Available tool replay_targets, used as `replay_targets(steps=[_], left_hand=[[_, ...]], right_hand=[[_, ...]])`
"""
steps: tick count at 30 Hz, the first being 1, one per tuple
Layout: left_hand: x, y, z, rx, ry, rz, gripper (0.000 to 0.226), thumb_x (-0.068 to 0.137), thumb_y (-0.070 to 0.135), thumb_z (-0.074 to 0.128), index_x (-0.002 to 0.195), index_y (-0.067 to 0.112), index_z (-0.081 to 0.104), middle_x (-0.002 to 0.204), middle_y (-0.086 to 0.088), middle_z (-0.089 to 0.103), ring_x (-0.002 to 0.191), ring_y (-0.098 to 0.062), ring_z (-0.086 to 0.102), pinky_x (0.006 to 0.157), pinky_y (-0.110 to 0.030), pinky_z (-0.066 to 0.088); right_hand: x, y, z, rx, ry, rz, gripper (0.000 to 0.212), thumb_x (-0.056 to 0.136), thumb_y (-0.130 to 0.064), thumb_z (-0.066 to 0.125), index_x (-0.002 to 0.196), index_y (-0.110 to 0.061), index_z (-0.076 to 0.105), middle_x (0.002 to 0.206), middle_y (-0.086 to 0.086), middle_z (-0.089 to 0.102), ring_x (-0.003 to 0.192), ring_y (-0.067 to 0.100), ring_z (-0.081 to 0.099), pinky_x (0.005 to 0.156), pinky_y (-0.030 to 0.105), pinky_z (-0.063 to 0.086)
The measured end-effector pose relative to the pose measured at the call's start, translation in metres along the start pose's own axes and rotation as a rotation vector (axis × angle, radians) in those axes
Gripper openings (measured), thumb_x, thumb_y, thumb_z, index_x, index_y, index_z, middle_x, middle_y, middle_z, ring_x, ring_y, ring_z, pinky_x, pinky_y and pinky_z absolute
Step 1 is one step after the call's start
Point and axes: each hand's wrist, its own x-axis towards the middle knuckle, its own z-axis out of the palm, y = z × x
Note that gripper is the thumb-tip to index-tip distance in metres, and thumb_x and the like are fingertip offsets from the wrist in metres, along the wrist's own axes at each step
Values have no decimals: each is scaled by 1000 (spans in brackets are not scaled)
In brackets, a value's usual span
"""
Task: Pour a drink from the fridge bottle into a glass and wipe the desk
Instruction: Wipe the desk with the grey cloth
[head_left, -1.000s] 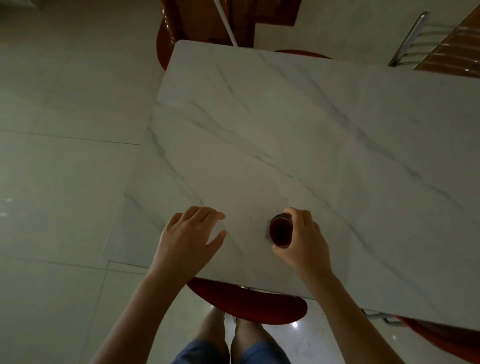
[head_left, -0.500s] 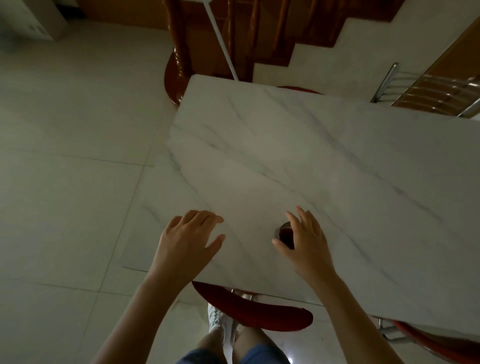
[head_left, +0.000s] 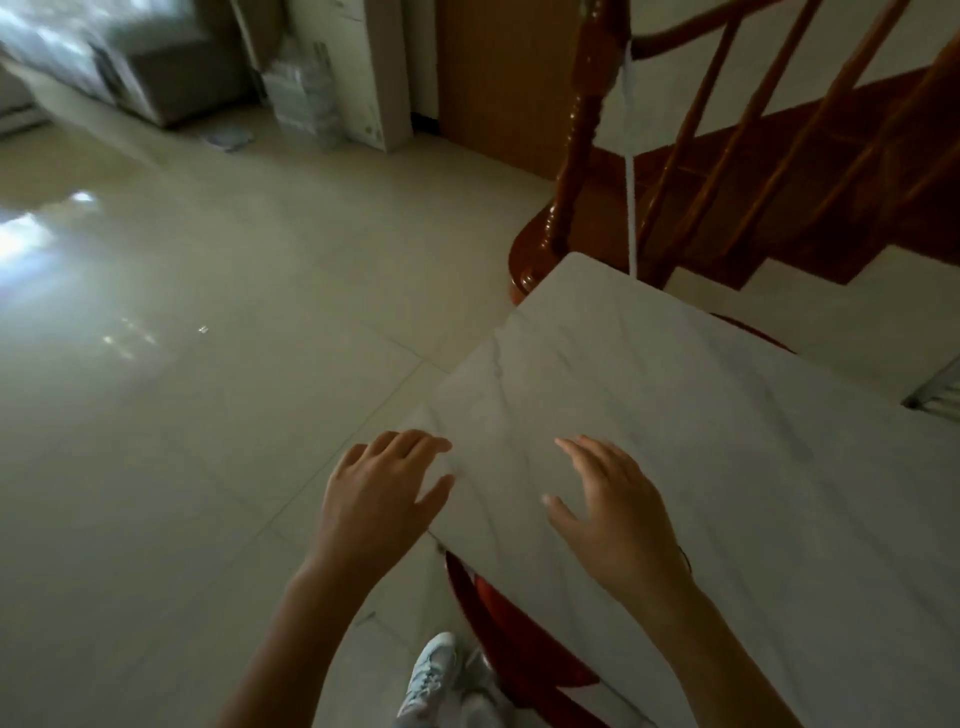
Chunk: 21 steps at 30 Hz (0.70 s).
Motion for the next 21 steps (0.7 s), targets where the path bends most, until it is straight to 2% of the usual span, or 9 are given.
replay_targets(steps=[6,10,16,21], left_hand=[[-84,-29,-35,105,78,-263,27,84,44,57,106,29,65,105,11,67,93,-13,64,72,-32,49],[-144,-55,-58,169,125,-473,24,82,41,67,103,29,66,103,11,68,90,-13,65,71,-31,50],[-231,-107,-98,260,193,-713,24,79,39,69,100,28,67,99,10,68,84,-14,66,66,-28,48],[-303,-163,-134,329,210,-898,35,79,48,45,98,28,67,97,9,69,83,-17,66,67,-31,50]], right_hand=[[-1,-57,3,-20,-84,-280,52,88,-40,51,136,-25,40,137,-5,47,128,14,36,104,31,31],[-4,-112,20,-15,-175,-460,50,88,-40,51,136,-29,39,135,-8,47,125,12,38,101,31,35],[-11,-218,64,-7,-266,-692,48,87,-40,52,133,-33,41,133,-10,48,119,12,43,95,32,39],[-32,-320,103,28,-316,-848,46,84,-38,53,129,-31,46,129,-7,52,118,15,47,95,37,42]])
